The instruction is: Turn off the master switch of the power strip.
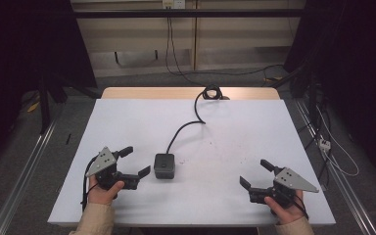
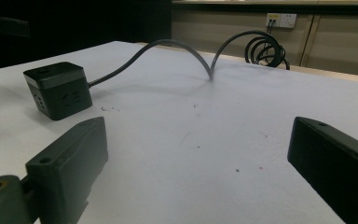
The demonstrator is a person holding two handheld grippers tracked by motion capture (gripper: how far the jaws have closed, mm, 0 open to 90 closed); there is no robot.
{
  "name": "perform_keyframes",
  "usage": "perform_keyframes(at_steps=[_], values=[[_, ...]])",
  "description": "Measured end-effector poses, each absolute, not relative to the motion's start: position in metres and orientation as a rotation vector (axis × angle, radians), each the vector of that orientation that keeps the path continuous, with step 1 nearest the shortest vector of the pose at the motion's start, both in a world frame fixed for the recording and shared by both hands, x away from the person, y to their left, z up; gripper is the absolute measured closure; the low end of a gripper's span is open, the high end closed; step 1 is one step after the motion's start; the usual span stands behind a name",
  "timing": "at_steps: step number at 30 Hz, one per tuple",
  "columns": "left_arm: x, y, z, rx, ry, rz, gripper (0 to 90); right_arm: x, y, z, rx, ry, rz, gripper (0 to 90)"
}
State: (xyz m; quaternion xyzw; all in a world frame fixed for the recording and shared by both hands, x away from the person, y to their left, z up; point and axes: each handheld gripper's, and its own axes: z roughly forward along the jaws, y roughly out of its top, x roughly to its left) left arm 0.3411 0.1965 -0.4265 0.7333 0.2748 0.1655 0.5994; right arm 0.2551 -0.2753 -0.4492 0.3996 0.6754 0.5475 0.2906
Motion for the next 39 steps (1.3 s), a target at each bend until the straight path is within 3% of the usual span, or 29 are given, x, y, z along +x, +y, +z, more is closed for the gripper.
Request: perform_keyframes(at_steps=[12, 24, 39], values=[[0.343, 0.185, -0.422, 1.7, 0.633, 0.329, 5.7, 0.255, -0.274, -0.449, 1.057, 1.808, 1.461, 5.2], [0.345, 0.178, -0.42, 1.731, 0.605, 0.293, 21.8, 0.254, -0.274, -0.448, 1.047, 1.81, 1.458, 5.3], [0.347, 0.176, -0.42, 1.735, 0.601, 0.276, 29.2, 0.254, -0.273, -0.448, 1.047, 1.814, 1.457, 5.6]])
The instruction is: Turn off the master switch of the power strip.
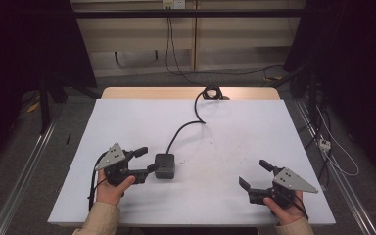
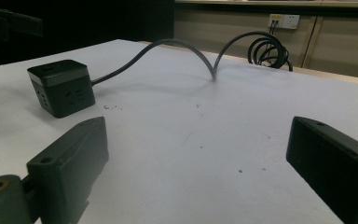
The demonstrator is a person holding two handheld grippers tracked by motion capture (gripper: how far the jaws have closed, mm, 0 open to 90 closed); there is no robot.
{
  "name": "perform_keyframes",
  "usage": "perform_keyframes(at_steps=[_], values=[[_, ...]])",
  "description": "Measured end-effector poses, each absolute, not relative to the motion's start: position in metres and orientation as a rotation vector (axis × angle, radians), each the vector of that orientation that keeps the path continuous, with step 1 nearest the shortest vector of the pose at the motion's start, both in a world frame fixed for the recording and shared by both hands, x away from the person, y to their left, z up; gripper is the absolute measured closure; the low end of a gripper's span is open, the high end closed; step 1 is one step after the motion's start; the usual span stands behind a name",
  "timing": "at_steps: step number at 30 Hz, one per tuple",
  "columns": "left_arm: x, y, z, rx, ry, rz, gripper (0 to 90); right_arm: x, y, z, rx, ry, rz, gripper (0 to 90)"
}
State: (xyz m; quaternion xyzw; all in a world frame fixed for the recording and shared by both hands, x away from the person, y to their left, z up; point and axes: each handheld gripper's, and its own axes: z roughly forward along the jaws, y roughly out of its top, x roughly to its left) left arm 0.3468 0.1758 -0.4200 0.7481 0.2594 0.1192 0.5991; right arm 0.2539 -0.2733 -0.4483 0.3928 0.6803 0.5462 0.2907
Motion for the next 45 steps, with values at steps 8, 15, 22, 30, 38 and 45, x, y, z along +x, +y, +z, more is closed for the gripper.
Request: perform_keyframes(at_steps=[8, 15, 22, 30, 38, 45], values=[[0.3489, 0.174, -0.4182, 1.737, 0.607, 0.26, 35.9, 0.254, -0.2737, -0.4483, 1.047, 1.811, 1.456, 5.6], [0.3502, 0.1714, -0.4167, 1.759, 0.597, 0.254, 43.9, 0.2539, -0.2739, -0.448, 1.045, 1.81, 1.456, 5.7], [0.3516, 0.1709, -0.4159, 1.772, 0.595, 0.244, 51.8, 0.2541, -0.2739, -0.4483, 1.045, 1.812, 1.457, 5.7], [0.353, 0.1697, -0.4155, 1.788, 0.589, 0.236, 60.6, 0.2537, -0.2742, -0.4482, 1.046, 1.811, 1.454, 5.7], [0.3535, 0.1666, -0.4131, 1.809, 0.566, 0.213, 66.9, 0.254, -0.2738, -0.4485, 1.043, 1.817, 1.453, 5.8], [0.3541, 0.166, -0.4124, 1.82, 0.561, 0.196, 71.3, 0.254, -0.2741, -0.4483, 1.042, 1.815, 1.454, 5.8]])
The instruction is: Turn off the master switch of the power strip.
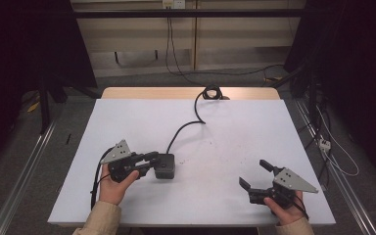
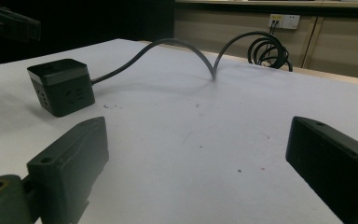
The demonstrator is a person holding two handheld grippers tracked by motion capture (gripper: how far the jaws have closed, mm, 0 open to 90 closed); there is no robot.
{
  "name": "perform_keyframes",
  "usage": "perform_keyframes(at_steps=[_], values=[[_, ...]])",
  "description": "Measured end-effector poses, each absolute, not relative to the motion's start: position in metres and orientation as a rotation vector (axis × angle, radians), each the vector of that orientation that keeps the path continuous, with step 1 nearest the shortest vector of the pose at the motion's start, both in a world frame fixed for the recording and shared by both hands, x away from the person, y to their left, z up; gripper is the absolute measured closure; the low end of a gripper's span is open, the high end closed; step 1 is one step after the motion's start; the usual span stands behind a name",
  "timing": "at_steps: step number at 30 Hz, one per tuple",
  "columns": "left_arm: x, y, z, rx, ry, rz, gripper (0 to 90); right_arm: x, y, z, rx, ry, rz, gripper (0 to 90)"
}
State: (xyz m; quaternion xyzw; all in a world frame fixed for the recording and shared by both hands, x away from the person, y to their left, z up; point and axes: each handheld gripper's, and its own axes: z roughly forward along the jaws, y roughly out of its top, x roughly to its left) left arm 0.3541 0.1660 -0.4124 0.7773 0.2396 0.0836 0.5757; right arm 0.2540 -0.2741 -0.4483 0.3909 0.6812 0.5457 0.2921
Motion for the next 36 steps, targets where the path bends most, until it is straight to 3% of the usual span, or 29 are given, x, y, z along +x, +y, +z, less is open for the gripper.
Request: perform_keyframes(at_steps=[6, 16, 36], values=[[0.3547, 0.1645, -0.4125, 1.83, 0.559, 0.194, 74.3, 0.254, -0.2741, -0.4481, 1.04, 1.815, 1.452, 5.8], [0.3566, 0.1646, -0.4114, 1.862, 0.569, 0.182, 89.2, 0.2538, -0.2744, -0.4483, 1.041, 1.815, 1.449, 5.9], [0.3585, 0.1574, -0.4143, 1.919, 0.577, 0.154, 90.0, 0.2539, -0.2748, -0.448, 1.037, 1.814, 1.446, 5.8]])
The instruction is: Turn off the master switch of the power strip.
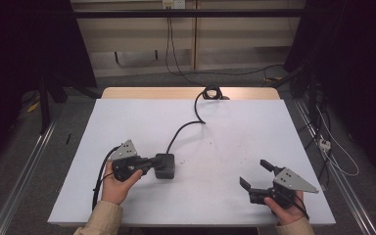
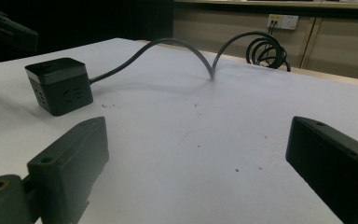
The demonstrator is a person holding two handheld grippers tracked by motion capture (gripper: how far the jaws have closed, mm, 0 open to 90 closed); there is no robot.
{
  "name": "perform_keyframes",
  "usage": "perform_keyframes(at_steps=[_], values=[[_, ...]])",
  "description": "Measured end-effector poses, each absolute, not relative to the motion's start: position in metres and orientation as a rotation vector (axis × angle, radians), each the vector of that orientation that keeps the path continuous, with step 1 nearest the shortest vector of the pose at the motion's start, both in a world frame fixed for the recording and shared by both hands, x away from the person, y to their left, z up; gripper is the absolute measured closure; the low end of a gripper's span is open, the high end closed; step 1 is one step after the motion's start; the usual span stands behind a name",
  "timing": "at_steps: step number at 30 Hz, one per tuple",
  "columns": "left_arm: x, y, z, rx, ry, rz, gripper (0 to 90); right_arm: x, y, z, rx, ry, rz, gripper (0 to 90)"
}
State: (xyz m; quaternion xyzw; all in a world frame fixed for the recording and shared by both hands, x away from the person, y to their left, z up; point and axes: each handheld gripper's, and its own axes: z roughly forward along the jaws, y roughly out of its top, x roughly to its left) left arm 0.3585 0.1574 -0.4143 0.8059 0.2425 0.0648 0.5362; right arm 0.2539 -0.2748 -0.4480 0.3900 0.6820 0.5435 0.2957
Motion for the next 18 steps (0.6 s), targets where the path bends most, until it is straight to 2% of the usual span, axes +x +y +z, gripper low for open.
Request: perform_keyframes(at_steps=[18], values=[[0.3601, 0.1529, -0.4174, 1.947, 0.595, 0.141, 90.0, 0.254, -0.2748, -0.448, 1.037, 1.816, 1.445, 5.8]])
